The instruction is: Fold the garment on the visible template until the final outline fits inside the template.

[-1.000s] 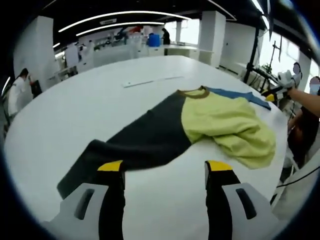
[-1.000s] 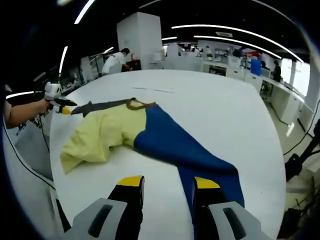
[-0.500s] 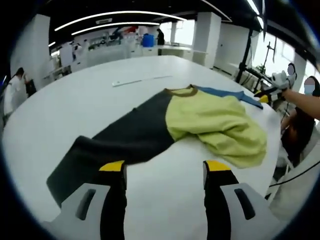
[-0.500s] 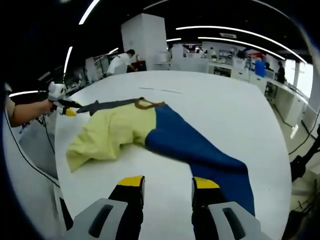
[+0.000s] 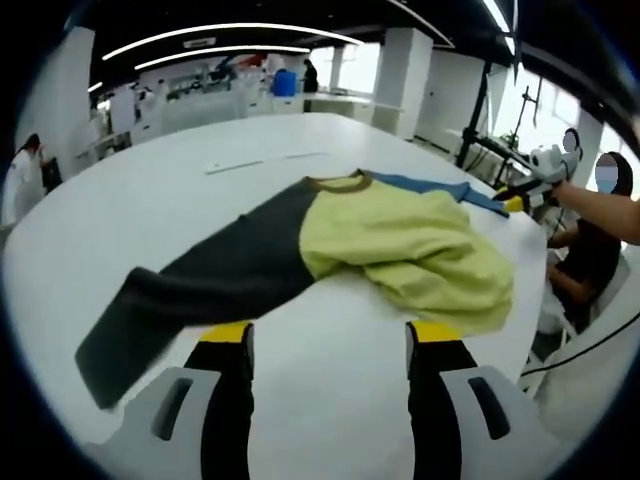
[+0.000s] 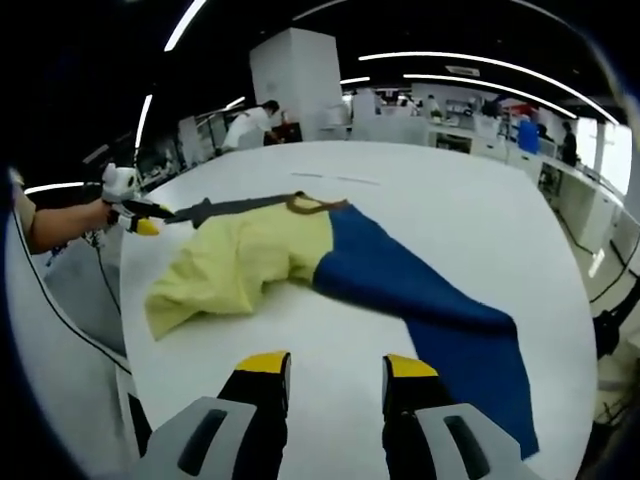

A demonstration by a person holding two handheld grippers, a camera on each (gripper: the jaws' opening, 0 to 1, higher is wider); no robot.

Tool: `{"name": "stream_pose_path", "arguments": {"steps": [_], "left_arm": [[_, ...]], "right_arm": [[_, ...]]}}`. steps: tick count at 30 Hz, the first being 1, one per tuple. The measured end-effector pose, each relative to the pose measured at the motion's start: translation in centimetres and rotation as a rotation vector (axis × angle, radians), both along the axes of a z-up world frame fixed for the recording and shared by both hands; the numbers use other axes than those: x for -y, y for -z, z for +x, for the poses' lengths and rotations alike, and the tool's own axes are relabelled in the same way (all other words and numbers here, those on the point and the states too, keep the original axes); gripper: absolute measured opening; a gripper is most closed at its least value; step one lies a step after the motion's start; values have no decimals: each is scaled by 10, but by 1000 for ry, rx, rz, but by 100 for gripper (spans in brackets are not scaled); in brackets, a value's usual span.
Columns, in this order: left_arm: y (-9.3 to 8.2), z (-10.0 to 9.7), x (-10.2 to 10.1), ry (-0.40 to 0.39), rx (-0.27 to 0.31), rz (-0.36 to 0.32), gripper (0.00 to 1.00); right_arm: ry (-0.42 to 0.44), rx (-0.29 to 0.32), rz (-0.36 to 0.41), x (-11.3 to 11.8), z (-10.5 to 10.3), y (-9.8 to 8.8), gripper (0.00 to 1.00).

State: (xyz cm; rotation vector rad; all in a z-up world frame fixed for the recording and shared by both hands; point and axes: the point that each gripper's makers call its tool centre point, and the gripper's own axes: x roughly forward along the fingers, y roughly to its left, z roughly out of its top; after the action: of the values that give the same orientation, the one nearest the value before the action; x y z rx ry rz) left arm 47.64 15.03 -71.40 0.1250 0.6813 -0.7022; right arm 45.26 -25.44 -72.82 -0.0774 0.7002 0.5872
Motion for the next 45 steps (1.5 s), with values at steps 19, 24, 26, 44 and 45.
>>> {"name": "stream_pose_path", "arguments": {"steps": [19, 24, 26, 44, 45], "left_arm": [[1, -24, 25, 58, -7, -26, 58], [2, -32, 30, 69, -14, -35, 58], [3, -34, 32, 77, -13, -31, 58], [5, -39, 40, 92, -22, -35, 58], [5, -39, 40, 93, -21, -35, 58]], "right_arm": [[-63, -2, 31, -27, -14, 2, 32], [-95, -5, 38, -40, -20, 4, 31], [-107, -8, 44, -45, -23, 6, 31], [-179, -31, 99, -84, -39, 17, 27], [-182, -31, 102, -85, -39, 18, 27]]}}
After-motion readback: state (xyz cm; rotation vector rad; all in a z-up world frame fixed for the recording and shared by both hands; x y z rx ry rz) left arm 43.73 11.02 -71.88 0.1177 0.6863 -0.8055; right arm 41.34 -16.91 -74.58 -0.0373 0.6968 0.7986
